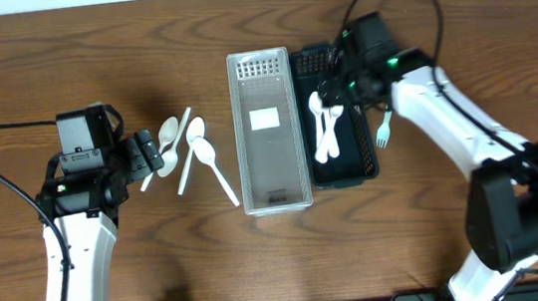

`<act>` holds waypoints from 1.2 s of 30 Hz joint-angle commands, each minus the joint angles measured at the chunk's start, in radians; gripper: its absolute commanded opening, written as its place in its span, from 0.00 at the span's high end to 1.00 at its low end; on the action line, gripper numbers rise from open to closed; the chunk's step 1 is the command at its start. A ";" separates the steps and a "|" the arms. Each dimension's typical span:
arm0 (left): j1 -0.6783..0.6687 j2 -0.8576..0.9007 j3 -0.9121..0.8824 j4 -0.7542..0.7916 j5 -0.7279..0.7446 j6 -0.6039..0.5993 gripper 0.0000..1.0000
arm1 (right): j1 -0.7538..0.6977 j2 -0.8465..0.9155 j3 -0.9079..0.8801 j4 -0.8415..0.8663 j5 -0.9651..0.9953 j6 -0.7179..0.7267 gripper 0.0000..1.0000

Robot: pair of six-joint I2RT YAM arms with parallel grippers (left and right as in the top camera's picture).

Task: Pack container
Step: 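Grasp the second white fork with the right gripper, place in green basket, then grasp the last white fork and place it in the green basket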

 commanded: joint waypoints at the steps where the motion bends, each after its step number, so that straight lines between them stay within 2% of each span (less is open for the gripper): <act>1: 0.004 0.002 0.019 0.000 0.000 -0.016 0.02 | -0.093 -0.056 0.033 -0.007 0.077 0.054 0.34; 7: 0.004 0.002 0.019 0.000 0.000 -0.016 0.02 | -0.183 0.015 0.021 -0.084 0.129 0.144 0.40; 20: 0.004 0.002 0.019 0.000 0.000 -0.016 0.02 | -0.160 0.245 0.021 -0.097 0.139 0.232 0.46; 24: 0.004 0.002 0.019 0.000 0.000 -0.016 0.02 | -0.159 0.269 0.021 -0.123 0.146 0.232 0.52; 26: 0.004 0.002 0.019 0.000 0.000 -0.016 0.02 | -0.159 0.271 0.021 -0.145 0.155 0.232 0.56; 30: 0.004 0.002 0.019 0.000 0.000 -0.016 0.02 | -0.159 0.272 0.021 -0.187 0.181 0.232 0.70; 32: 0.004 0.002 0.019 0.000 0.000 -0.016 0.02 | -0.159 0.272 0.021 -0.200 0.194 0.232 0.84; 36: 0.004 0.002 0.019 0.000 0.000 -0.016 0.02 | -0.159 0.256 0.021 -0.204 0.256 0.223 0.96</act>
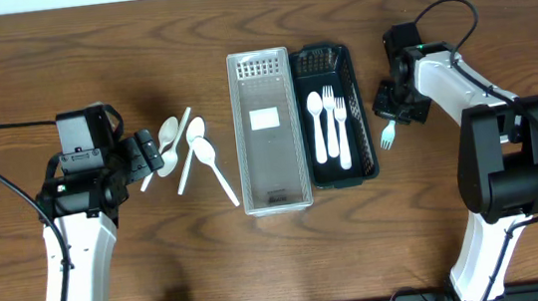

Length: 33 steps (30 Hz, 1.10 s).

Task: Pack container
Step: 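Grasp the last white fork and place it in the green basket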

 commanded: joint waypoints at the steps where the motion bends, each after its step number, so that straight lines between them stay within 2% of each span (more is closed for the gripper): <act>1: 0.004 0.002 0.019 0.000 0.000 -0.016 0.02 | 0.007 -0.012 0.001 -0.007 0.083 -0.014 0.97; 6: 0.004 0.002 0.019 0.000 0.000 -0.016 0.02 | 0.020 -0.183 0.051 -0.004 0.091 -0.109 0.99; 9: 0.004 0.002 0.019 0.000 0.000 -0.016 0.02 | 0.054 -0.301 0.089 0.019 0.024 -0.175 0.99; 13: 0.004 0.002 0.019 0.000 0.000 -0.016 0.02 | 0.143 -0.395 0.092 0.053 -0.008 -0.181 0.99; 18: 0.004 0.002 0.019 0.000 0.000 -0.016 0.02 | 0.267 -0.345 0.071 0.058 -0.008 -0.171 0.99; 25: 0.004 0.002 0.019 -0.038 0.049 -0.028 0.02 | 0.349 -0.171 0.069 0.054 -0.013 -0.170 0.99; 27: 0.004 0.002 0.019 -0.034 0.069 -0.028 0.02 | 0.355 -0.155 0.069 0.060 -0.031 -0.171 0.91; 32: 0.004 0.002 0.019 -0.038 0.124 -0.027 0.02 | 0.340 -0.206 0.114 0.051 -0.021 -0.208 0.40; 33: 0.004 0.002 0.019 -0.038 0.124 -0.028 0.02 | 0.329 -0.225 0.125 0.041 -0.011 -0.208 0.36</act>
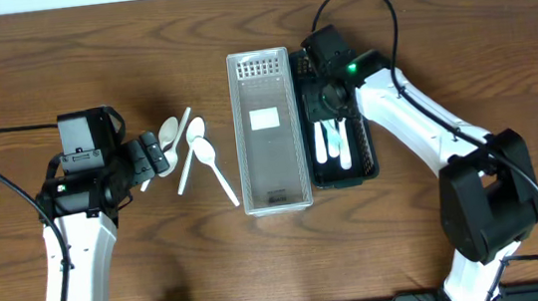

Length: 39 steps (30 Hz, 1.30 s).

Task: Pack container
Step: 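Grasp the last white fork and place it in the green basket, then lower the left gripper and grasp a white spoon on the left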

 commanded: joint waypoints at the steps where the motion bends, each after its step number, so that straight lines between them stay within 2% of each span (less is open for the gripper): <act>1: 0.002 0.002 0.019 -0.004 0.043 -0.006 0.02 | -0.029 -0.094 0.063 -0.021 0.031 -0.026 0.32; 3: 0.002 0.002 0.019 -0.006 0.043 -0.006 0.02 | -0.072 -0.146 0.072 -0.046 0.061 -0.026 0.20; 5: 0.002 0.009 0.021 -0.009 0.041 -0.004 0.02 | -0.136 -0.194 0.072 -0.070 0.071 -0.026 0.14; 8: 0.002 0.062 0.039 -0.047 0.038 0.040 0.02 | -0.246 -0.233 0.072 -0.110 0.069 -0.025 0.13; 13: -0.011 0.288 0.134 -0.163 0.039 0.129 0.01 | -0.407 -0.239 0.072 -0.195 0.054 -0.015 0.13; 17: -0.075 0.443 0.231 -0.198 0.039 0.146 0.01 | -0.474 -0.239 0.072 -0.211 0.051 -0.015 0.14; 18: -0.093 0.466 0.244 -0.186 0.038 0.143 0.10 | -0.483 -0.239 0.072 -0.211 0.051 -0.015 0.14; 20: -0.123 0.497 0.251 -0.157 0.039 0.094 0.13 | -0.494 -0.239 0.072 -0.212 0.051 -0.015 0.14; 23: -0.157 0.541 0.251 -0.132 0.039 -0.042 0.29 | -0.499 -0.239 0.072 -0.226 0.052 -0.016 0.14; 24: -0.165 0.557 0.251 -0.133 0.039 -0.114 0.32 | -0.499 -0.239 0.072 -0.229 0.052 -0.015 0.14; 26: -0.180 0.581 0.250 -0.136 0.041 -0.216 0.31 | -0.498 -0.239 0.072 -0.232 0.052 -0.015 0.14; 31: -0.240 0.605 0.248 -0.132 0.043 -0.340 0.31 | -0.499 -0.239 0.072 -0.233 0.052 -0.015 0.15; 39: -0.352 0.652 0.247 -0.089 0.024 -0.444 0.30 | -0.497 -0.239 0.072 -0.241 0.051 -0.015 0.16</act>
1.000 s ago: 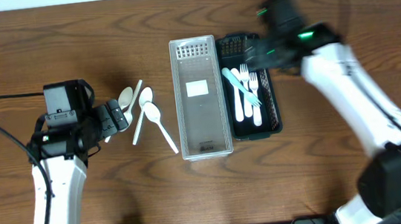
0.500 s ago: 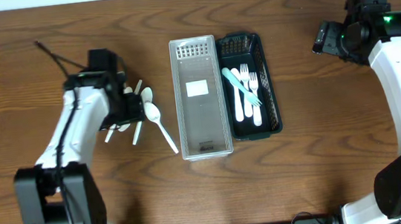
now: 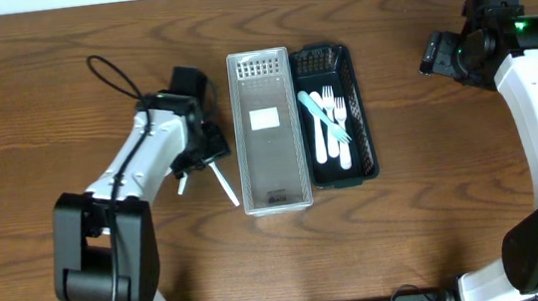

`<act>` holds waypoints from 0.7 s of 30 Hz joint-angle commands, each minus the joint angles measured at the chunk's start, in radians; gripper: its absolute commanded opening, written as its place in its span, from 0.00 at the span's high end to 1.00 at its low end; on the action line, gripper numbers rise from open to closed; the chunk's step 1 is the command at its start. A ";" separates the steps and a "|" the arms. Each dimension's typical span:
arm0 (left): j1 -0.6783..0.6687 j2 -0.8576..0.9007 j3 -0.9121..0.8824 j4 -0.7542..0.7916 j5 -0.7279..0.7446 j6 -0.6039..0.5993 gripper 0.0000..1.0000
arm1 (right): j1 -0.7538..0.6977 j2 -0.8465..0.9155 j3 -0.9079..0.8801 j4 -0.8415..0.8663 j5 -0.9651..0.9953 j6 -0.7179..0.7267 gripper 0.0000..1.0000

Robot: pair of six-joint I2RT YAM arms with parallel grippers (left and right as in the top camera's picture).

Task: Pack container
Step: 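Lower the left gripper and grasp a white spoon on the left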

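Note:
A black tray [image 3: 363, 110] holds several forks; a teal fork [image 3: 324, 117] lies slanted across the white ones [image 3: 334, 136]. Beside it on the left stands a long clear container [image 3: 274, 175] with a white label and nothing else inside. White spoons lie left of the container, but only two handles [image 3: 222, 183] show. My left gripper [image 3: 206, 145] is low over the spoons and covers their bowls; its jaws are hidden. My right gripper [image 3: 431, 55] hangs at the far right, away from the tray, fingers apart with nothing in them.
The wooden table [image 3: 60, 72] carries only these things. The left arm's cable [image 3: 111, 77] loops over the table left of the container. The right arm [image 3: 536, 112] runs down the right edge.
My left arm has moved from the far left to right over the spoons. My right gripper has left the black tray for the far right. The teal fork now lies across the tray's forks.
At first my right gripper was over the black tray with one fork lying on the table to its right. Then it was at that fork, then back over the tray with the fork gone from the table. Now that fork lies in the tray, and my left arm has reached the spoons.

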 commanded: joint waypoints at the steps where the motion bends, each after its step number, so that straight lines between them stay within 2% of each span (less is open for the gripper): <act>1: -0.027 0.055 0.011 0.002 -0.019 -0.098 0.30 | -0.006 0.001 0.000 -0.008 -0.003 0.006 0.16; 8: -0.027 0.145 0.011 0.008 -0.020 -0.127 0.33 | -0.006 0.001 0.000 -0.029 -0.003 0.006 0.18; 10: -0.027 0.162 0.011 0.011 -0.020 -0.127 0.41 | -0.006 0.001 0.000 -0.029 -0.003 0.006 0.18; 12: -0.027 0.172 0.011 0.013 -0.019 -0.127 0.54 | -0.006 0.001 0.000 -0.033 -0.003 0.006 0.19; 16: -0.026 0.169 0.011 0.012 -0.019 -0.123 0.89 | -0.006 0.001 0.000 -0.036 -0.003 0.006 0.19; 17: -0.026 0.164 0.011 0.009 -0.019 -0.118 0.94 | -0.006 0.001 0.000 -0.036 -0.003 0.006 0.19; 21: -0.026 0.114 0.020 -0.009 -0.019 -0.071 0.94 | -0.006 0.001 0.000 -0.036 -0.003 0.006 0.19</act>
